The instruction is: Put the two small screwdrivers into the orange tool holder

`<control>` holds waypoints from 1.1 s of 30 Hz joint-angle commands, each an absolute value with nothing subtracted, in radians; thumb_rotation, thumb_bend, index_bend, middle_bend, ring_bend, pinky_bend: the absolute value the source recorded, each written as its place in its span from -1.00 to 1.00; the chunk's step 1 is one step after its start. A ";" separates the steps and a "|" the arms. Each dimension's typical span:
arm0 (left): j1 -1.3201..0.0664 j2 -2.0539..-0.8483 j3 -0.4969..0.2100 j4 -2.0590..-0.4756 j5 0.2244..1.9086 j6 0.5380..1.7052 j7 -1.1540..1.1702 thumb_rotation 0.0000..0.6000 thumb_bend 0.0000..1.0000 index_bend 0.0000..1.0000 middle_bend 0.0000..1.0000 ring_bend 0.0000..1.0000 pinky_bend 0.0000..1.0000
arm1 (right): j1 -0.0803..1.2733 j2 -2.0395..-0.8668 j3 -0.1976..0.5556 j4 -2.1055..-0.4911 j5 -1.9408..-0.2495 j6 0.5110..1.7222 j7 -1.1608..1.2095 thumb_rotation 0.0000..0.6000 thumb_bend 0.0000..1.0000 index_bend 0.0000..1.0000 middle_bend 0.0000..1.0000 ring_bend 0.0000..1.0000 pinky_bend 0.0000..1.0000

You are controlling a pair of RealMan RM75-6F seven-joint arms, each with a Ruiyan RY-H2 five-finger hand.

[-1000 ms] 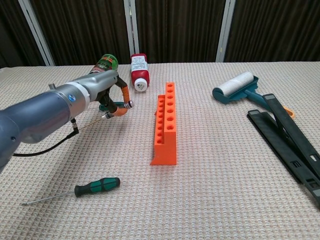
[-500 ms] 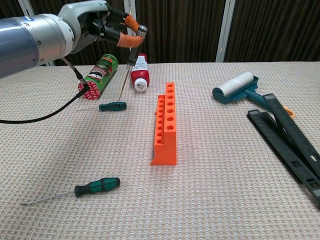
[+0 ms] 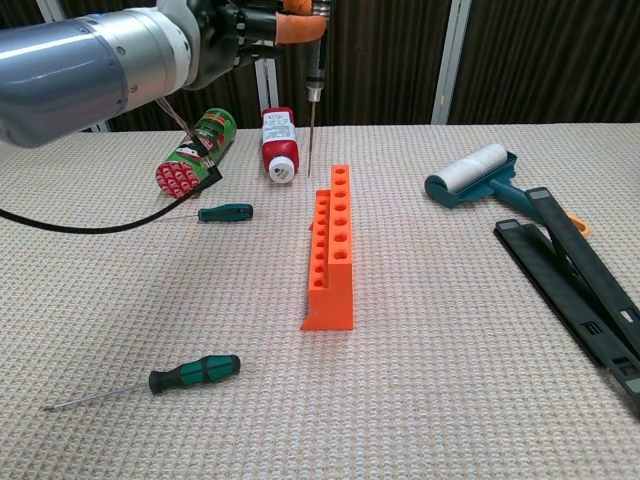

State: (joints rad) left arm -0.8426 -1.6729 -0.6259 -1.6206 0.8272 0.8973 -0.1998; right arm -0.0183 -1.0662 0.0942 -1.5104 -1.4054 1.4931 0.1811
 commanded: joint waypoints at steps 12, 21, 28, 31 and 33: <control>-0.987 -1.759 -0.647 -1.434 0.775 0.881 -0.210 1.00 -0.01 0.28 -0.65 -1.00 -1.00 | -0.007 -1.059 0.107 -1.520 -1.377 1.466 0.166 1.00 -1.00 -0.89 -0.85 -1.00 -0.95; -1.030 -1.808 -0.635 -1.352 0.763 0.870 -0.232 1.00 -0.01 0.28 -0.65 -1.00 -1.00 | -0.011 -1.051 0.112 -1.526 -1.363 1.467 0.160 1.00 -1.00 -0.89 -0.85 -1.00 -0.95; -1.030 -1.803 -0.628 -1.354 0.768 0.876 -0.238 1.00 0.00 0.28 -0.65 -1.00 -1.00 | -0.015 -1.051 0.112 -1.525 -1.362 1.470 0.165 1.00 -1.00 -0.89 -0.85 -1.00 -0.95; -1.028 -1.797 -0.624 -1.359 0.769 0.877 -0.239 1.00 0.00 0.28 -0.65 -1.00 -1.00 | -0.015 -1.053 0.112 -1.522 -1.363 1.470 0.167 1.00 -1.00 -0.89 -0.85 -1.00 -0.94; -1.026 -1.795 -0.621 -1.365 0.769 0.877 -0.241 1.00 0.00 0.28 -0.65 -1.00 -1.00 | -0.014 -1.054 0.112 -1.520 -1.364 1.469 0.169 1.00 -1.00 -0.89 -0.85 -1.00 -0.94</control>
